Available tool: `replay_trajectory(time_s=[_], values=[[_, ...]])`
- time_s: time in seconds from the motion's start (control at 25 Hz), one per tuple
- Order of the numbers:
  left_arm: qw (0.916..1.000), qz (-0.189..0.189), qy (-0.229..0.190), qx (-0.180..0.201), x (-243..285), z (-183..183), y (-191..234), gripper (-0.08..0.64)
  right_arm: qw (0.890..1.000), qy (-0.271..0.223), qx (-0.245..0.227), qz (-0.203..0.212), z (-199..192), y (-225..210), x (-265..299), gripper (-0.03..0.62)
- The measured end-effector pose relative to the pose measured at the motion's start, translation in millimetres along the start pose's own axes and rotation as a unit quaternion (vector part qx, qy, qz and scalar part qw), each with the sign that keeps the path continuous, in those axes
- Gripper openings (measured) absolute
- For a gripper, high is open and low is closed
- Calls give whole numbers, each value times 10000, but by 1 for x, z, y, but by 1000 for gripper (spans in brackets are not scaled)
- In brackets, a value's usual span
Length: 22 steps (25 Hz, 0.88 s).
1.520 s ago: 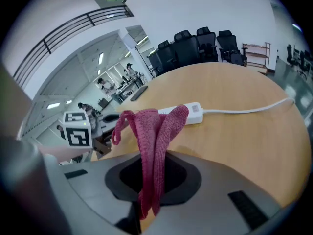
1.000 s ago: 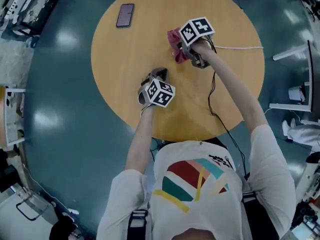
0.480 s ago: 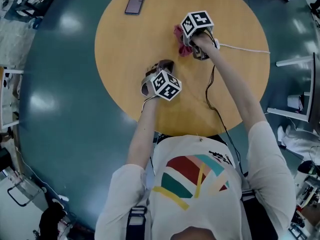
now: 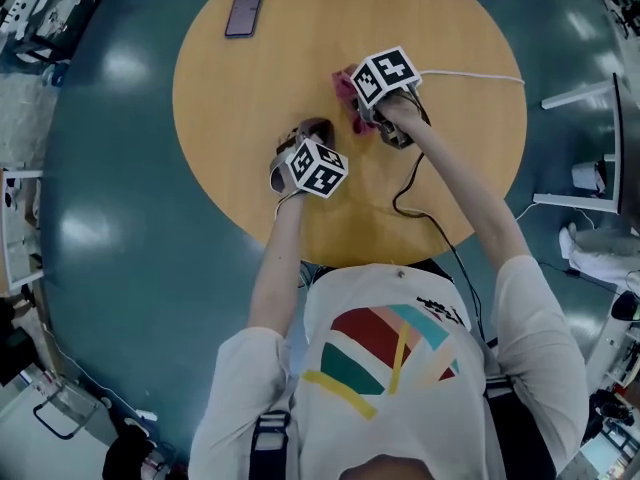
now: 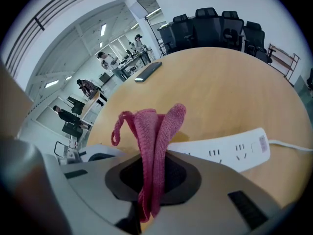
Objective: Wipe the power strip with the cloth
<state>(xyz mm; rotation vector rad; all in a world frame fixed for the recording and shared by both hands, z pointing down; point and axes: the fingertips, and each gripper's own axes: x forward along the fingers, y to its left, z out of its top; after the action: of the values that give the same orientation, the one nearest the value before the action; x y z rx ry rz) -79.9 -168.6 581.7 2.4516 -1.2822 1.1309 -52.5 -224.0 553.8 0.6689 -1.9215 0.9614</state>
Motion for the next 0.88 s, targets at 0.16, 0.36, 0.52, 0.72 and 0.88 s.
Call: replay_trajectory(time_s=[0.16,0.36,0.52,0.72,0.88], values=[[10000,3,-1,-5,1,1,-1,37,9998,-16,-172,-38,-34,-3,-7,40],[10000,-15,-3,1,-2,1,-2,37,9997,26,-239,-73,-76,-6,-18,40],[10000,-11,-9,11,-3,1,-5,37,9999,-23,-91,-44,-99,-8,-26,40],[10000,-27,-25,29,-3,2,-9,37,9995,-326,48,-20,-105,-6,-37,39],[10000,-23,-4,77,0,2,-5,37,9962,-843,190,111,-96,4,-54,40]])
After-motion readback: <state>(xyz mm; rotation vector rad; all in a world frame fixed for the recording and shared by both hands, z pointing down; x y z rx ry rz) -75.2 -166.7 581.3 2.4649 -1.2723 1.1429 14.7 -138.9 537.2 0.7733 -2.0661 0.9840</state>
